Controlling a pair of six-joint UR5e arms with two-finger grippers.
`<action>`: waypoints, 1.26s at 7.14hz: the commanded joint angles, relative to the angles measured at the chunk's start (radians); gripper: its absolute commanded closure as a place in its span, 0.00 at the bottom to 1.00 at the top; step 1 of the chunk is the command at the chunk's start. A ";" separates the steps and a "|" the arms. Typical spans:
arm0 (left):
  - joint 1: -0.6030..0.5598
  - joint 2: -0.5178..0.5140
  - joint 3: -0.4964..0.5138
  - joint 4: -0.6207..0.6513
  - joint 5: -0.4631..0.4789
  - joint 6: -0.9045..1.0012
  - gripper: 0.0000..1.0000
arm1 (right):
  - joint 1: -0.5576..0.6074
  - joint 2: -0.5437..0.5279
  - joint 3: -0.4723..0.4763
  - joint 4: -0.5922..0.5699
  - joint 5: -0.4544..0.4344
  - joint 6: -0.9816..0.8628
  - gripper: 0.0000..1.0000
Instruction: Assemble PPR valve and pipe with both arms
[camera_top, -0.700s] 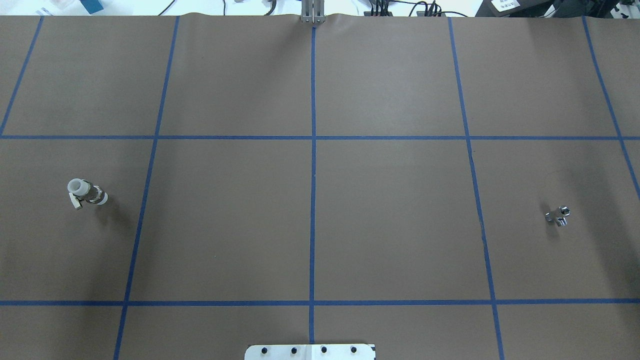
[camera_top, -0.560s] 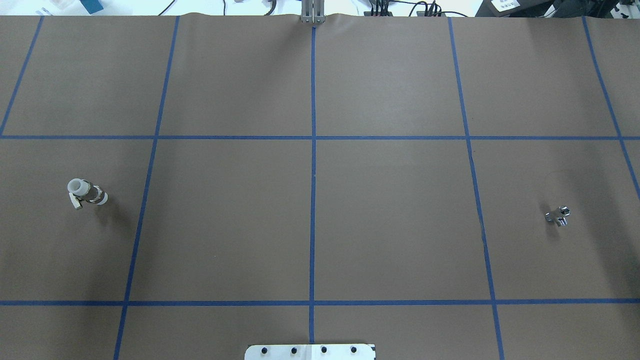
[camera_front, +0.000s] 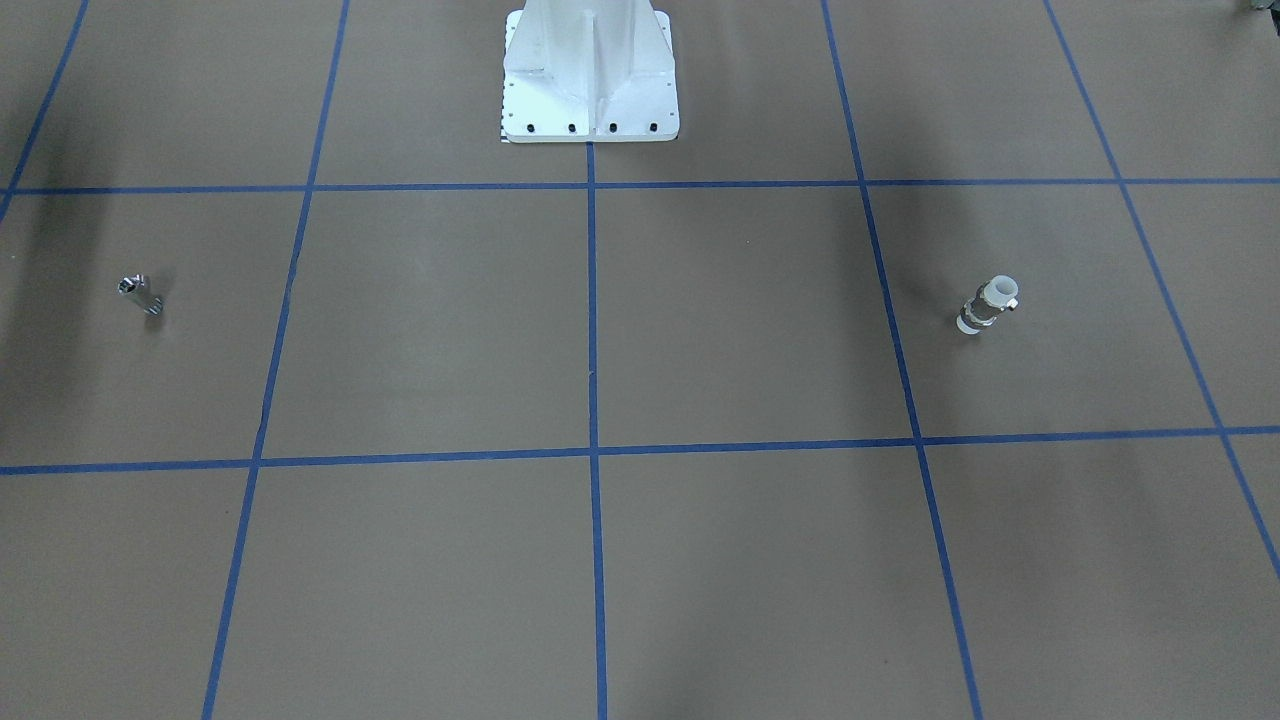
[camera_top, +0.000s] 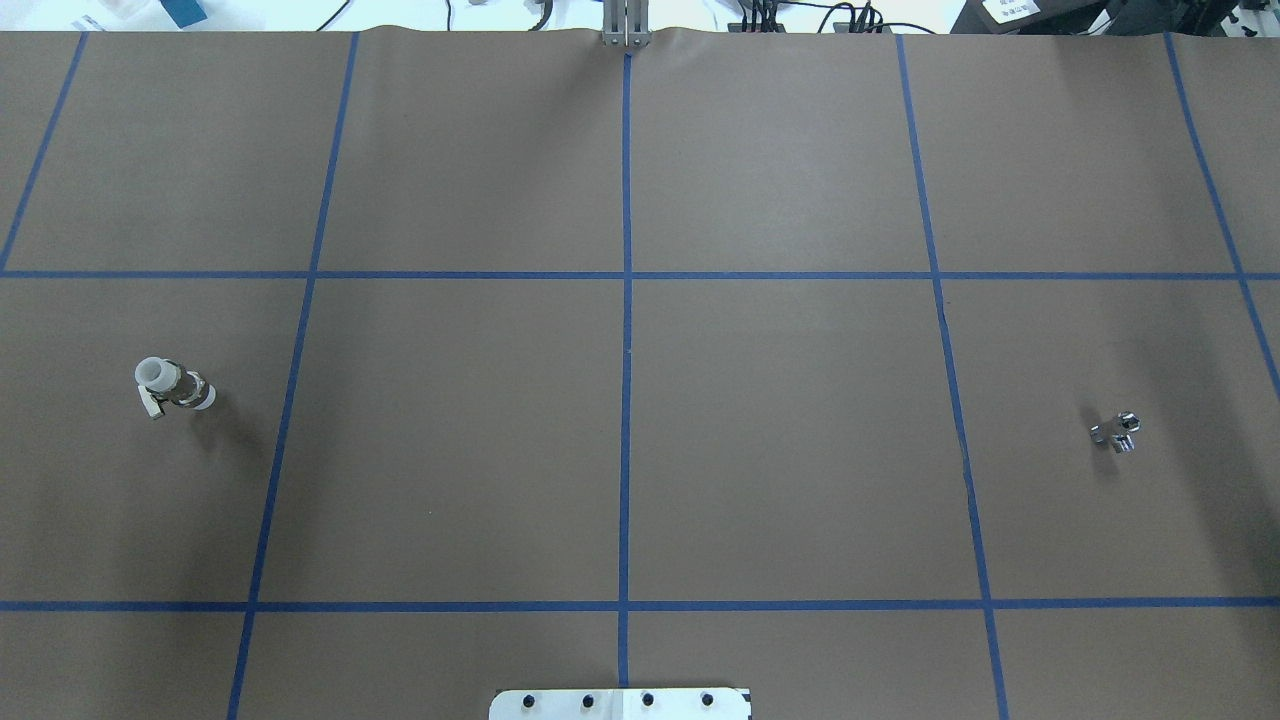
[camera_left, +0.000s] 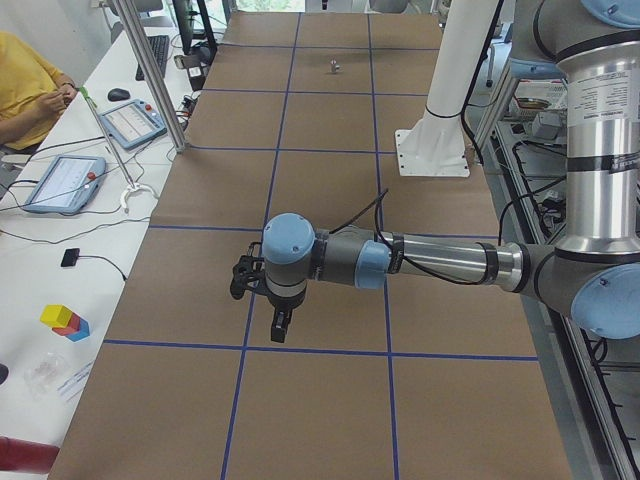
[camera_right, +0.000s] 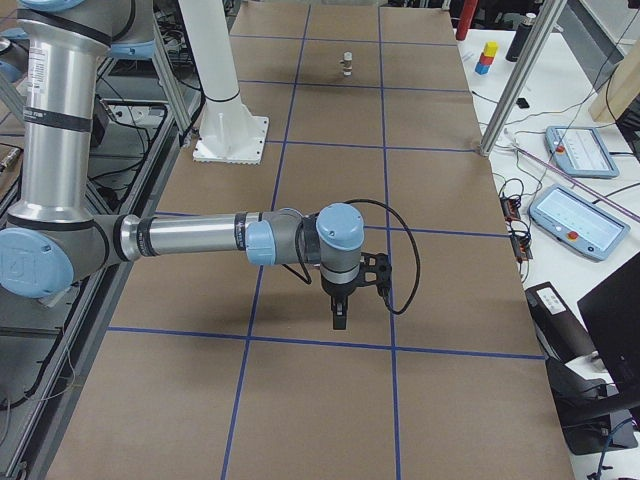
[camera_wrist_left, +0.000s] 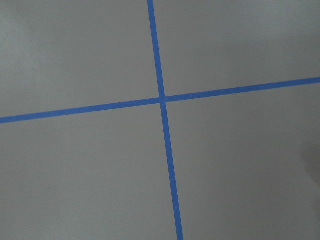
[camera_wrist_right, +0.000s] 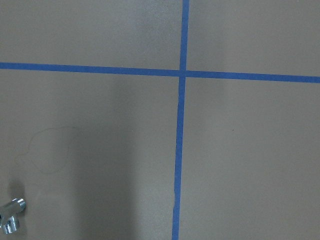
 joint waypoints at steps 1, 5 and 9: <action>0.056 -0.052 -0.004 0.001 0.002 -0.036 0.00 | -0.002 0.001 0.001 0.001 0.010 0.000 0.00; 0.249 -0.185 -0.035 -0.010 -0.003 -0.300 0.00 | 0.000 0.001 -0.001 0.001 0.010 0.000 0.00; 0.584 -0.213 -0.107 -0.082 0.207 -0.658 0.00 | -0.002 0.001 -0.001 0.000 0.010 0.000 0.00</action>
